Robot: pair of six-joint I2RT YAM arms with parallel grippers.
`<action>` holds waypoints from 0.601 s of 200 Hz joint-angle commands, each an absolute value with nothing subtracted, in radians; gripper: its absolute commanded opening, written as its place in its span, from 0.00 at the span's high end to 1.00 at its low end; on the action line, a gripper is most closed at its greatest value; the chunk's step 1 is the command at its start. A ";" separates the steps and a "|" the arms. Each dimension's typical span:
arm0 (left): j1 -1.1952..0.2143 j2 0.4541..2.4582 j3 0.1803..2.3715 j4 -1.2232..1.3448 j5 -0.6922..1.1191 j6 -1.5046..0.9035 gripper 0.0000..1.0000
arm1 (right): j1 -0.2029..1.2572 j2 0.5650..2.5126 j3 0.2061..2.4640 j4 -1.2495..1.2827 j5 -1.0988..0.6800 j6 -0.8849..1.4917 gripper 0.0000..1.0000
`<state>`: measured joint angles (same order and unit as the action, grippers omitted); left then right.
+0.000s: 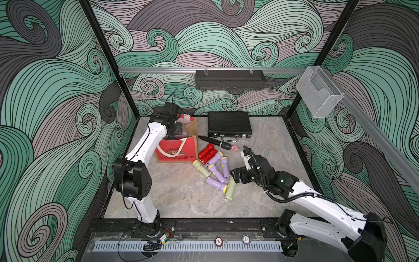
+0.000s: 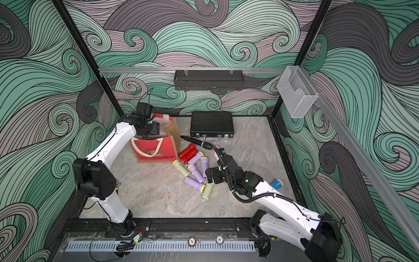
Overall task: Put the flashlights into the tote bags
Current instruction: Place the flashlight in the canvas bag, then pick up the flashlight from the center of the board.
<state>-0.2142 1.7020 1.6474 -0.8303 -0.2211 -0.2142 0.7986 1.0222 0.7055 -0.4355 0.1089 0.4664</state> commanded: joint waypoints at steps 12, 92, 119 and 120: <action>-0.263 1.565 1.552 -0.693 -0.166 -0.172 0.16 | 0.810 1.077 0.655 -0.467 0.106 0.566 0.00; -0.444 1.344 1.323 -0.437 0.217 -0.138 0.10 | 0.804 1.258 0.628 -0.294 0.044 0.610 0.01; -0.476 1.339 1.304 -0.366 0.296 -0.144 0.10 | 0.804 1.332 0.636 -0.252 0.025 0.614 0.04; -0.477 1.340 1.304 -0.365 0.298 -0.144 0.10 | 0.804 1.334 0.635 -0.251 0.025 0.614 0.04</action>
